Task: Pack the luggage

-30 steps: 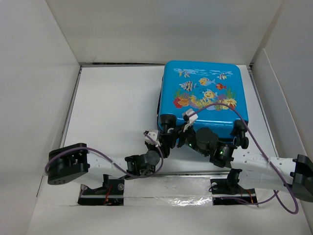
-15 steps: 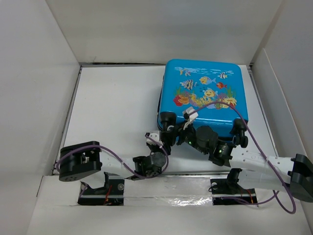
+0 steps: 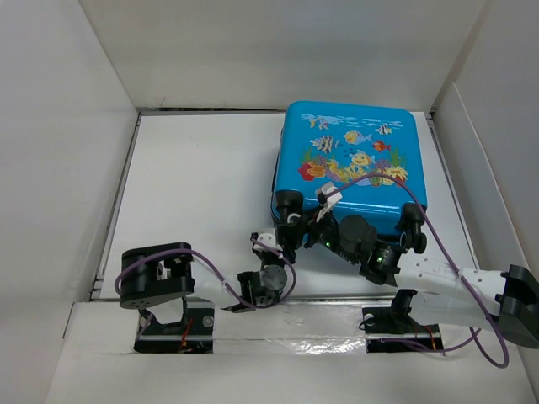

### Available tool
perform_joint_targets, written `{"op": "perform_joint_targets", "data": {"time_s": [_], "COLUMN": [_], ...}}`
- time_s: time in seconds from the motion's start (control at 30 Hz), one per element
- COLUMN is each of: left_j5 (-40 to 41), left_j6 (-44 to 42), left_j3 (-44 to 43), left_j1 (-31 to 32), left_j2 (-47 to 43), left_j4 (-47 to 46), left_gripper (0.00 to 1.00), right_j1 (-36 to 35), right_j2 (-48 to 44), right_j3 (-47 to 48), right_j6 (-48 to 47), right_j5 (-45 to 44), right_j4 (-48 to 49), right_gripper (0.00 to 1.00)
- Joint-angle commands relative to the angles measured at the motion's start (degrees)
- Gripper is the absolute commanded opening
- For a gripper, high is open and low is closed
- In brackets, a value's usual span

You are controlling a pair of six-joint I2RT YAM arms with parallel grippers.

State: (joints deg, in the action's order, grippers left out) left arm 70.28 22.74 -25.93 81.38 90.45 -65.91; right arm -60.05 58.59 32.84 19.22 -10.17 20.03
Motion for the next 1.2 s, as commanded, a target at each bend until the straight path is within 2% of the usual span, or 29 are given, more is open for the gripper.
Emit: {"op": "perform_joint_targets", "data": {"time_s": [0.0,0.07,0.13,0.17,0.2,0.4,0.7,0.8,0.87,0.93,1.03,1.13,1.17], "left_j5": [-0.93,-1.02,-0.59,0.63,0.99,1.96,1.88,-4.95,-12.42,-15.51,-17.62,-20.88,-20.89], "left_j6": [-5.77,-6.39,-7.88,-9.02,-9.73,-9.75,1.51,2.40,1.00,-2.59,-3.15,-4.54,-4.55], "left_j3": [-6.23,-6.76,-7.20,-7.03,-6.76,0.16,8.70,10.81,10.55,9.86,8.36,8.18,7.74], "left_j1": [-0.26,-0.26,-0.26,-0.26,-0.26,-0.26,-1.84,-1.84,-0.53,2.89,4.22,4.22,4.22], "left_j2": [-0.28,0.16,0.69,0.77,0.78,-2.81,-15.91,-18.38,-17.42,-13.83,-10.39,-9.51,-9.33], "left_j4": [-14.94,-15.30,-15.91,-16.18,-16.35,-15.83,2.27,2.81,0.80,-4.11,-5.89,-8.88,-8.45], "left_gripper": [0.32,0.29,0.17,0.06,0.00,0.00,0.00,0.00,0.00,0.00,0.00,0.10,0.19], "right_j1": [-2.17,-2.17,-2.17,-2.17,-2.17,-2.17,-2.17,-2.17,-2.17,-2.17,-1.65,-1.65,-1.65], "right_j2": [0.03,0.12,0.21,-0.22,-0.23,-3.65,-9.71,-10.69,-10.34,-9.46,-8.67,-8.05,-7.70], "right_j3": [1.44,1.26,0.82,0.30,0.03,-1.55,-1.99,-2.69,-2.52,-1.82,-0.68,-0.15,-0.06], "right_j6": [1.52,1.61,1.52,1.52,1.61,1.26,-0.50,-0.33,-0.41,-0.68,-1.29,-1.38,-1.38], "right_j5": [8.42,8.42,8.42,8.07,7.72,3.94,1.91,1.30,1.30,1.39,1.38,1.47,1.65], "right_j4": [6.86,7.04,7.39,7.56,7.91,6.17,-0.60,-1.31,-1.57,-1.66,-2.01,-1.93,-1.84], "right_gripper": [0.00,0.00,0.00,0.00,0.00,0.00,0.00,0.00,0.00,0.00,0.00,0.00,0.00]}}
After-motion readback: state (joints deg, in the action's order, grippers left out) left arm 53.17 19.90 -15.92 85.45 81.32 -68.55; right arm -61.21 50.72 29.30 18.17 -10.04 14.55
